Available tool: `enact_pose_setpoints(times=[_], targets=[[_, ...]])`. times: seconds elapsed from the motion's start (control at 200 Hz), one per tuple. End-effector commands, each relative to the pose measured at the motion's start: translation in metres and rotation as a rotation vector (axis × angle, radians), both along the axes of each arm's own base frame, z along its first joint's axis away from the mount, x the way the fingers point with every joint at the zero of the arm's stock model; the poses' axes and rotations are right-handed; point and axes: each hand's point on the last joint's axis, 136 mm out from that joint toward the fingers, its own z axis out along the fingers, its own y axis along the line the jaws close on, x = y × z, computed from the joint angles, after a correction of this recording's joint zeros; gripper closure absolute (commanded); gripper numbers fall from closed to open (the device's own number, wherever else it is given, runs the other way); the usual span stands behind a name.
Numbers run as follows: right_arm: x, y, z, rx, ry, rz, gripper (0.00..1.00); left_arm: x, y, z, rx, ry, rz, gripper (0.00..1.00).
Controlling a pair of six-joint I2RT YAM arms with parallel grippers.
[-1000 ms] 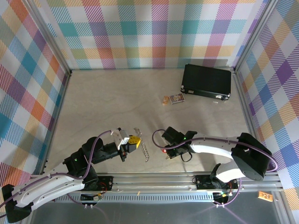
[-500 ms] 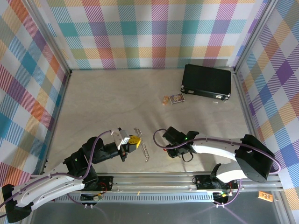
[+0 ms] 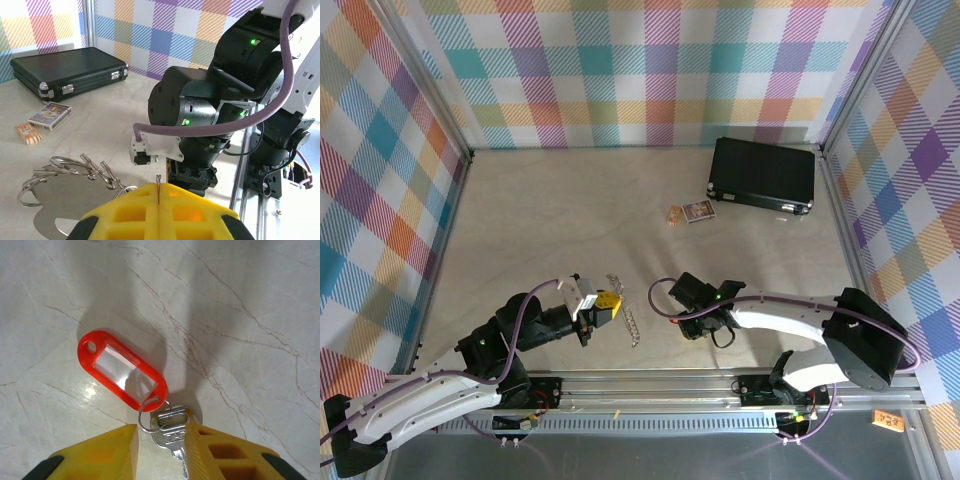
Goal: Put the keys on the keyring
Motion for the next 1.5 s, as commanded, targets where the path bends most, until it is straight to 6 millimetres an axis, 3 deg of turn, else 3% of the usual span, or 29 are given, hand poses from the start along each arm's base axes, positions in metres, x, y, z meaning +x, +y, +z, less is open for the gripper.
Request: enact_pose_setpoints(times=[0.0, 0.25, 0.585, 1.295, 1.395, 1.495], targets=[[0.002, 0.004, 0.004, -0.018, -0.007, 0.025, 0.71, -0.003, -0.001, 0.01, -0.041, -0.012, -0.012, 1.0], [0.006, 0.014, 0.003, -0.027, 0.002, 0.052, 0.72, -0.002, -0.001, 0.011, -0.033, -0.015, -0.008, 1.0], [0.006, 0.007, -0.001, -0.068, -0.003, 0.041, 0.73, -0.002, 0.0, 0.01, -0.031, -0.018, -0.008, 1.0], [0.005, 0.004, 0.007, -0.068, -0.018, 0.033, 0.98, -0.003, -0.001, 0.011, -0.041, -0.024, -0.015, 1.0], [0.004, 0.004, 0.008, -0.069, -0.015, 0.033, 0.96, -0.004, 0.0, 0.011, -0.041, -0.023, -0.015, 1.0], [0.002, 0.003, 0.01, -0.067, -0.011, 0.032, 0.82, -0.004, 0.0, 0.011, -0.045, -0.022, -0.017, 1.0]])
